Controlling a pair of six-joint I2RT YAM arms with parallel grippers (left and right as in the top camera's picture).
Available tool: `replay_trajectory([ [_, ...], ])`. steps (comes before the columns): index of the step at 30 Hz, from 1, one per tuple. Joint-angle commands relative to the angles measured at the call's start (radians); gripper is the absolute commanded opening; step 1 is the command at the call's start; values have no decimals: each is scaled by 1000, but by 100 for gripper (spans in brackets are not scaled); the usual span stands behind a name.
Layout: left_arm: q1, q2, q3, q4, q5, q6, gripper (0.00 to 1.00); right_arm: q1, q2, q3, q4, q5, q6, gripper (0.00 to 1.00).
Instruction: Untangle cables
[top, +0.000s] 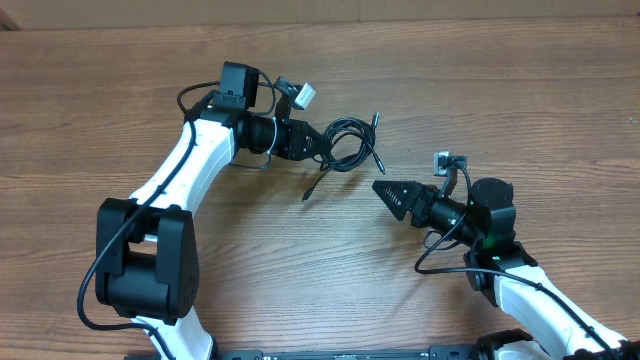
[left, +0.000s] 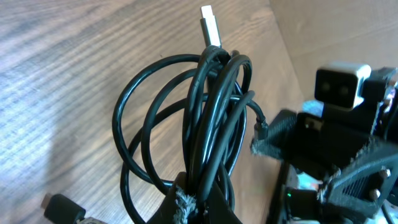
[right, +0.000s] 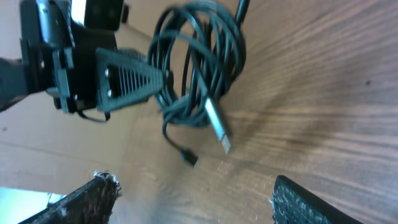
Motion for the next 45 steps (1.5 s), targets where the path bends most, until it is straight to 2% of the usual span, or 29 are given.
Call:
replay_trajectory([
  [1, 3, -26, 14, -18, 91, -18, 4, -3, -14, 1, 14, 89, -2, 79],
  [6, 4, -26, 14, -35, 90, -166, 4, 0, -14, 1, 38, 127, -10, 73],
  [10, 0, -26, 14, -39, 84, -284, 4, 31, -14, 1, 50, 138, -98, 58],
  [13, -6, -26, 14, -51, 68, -356, 4, 78, -13, 1, 48, 209, -169, 54],
  [18, -23, -26, 14, -97, 63, -374, 4, 143, -13, 1, 63, 366, -211, 49],
  [23, -31, -26, 14, -147, 2, -378, 4, 149, -13, 1, 114, 373, -211, 33],
  [30, -32, -26, 14, -151, 3, -397, 4, 149, -13, 1, 94, 351, -197, 11],
  [32, -34, -26, 14, -150, 3, -396, 4, 149, -13, 1, 82, 351, -188, 5],
  [35, -40, -26, 14, -143, 3, -391, 4, 150, -13, 1, 67, 351, -188, 4],
  [42, -101, -26, 14, -132, 2, -120, 4, 149, -13, 10, 67, 249, -188, 4],
  [45, -125, -26, 14, -126, 3, -54, 4, 149, -13, 10, 29, 230, -187, 4],
])
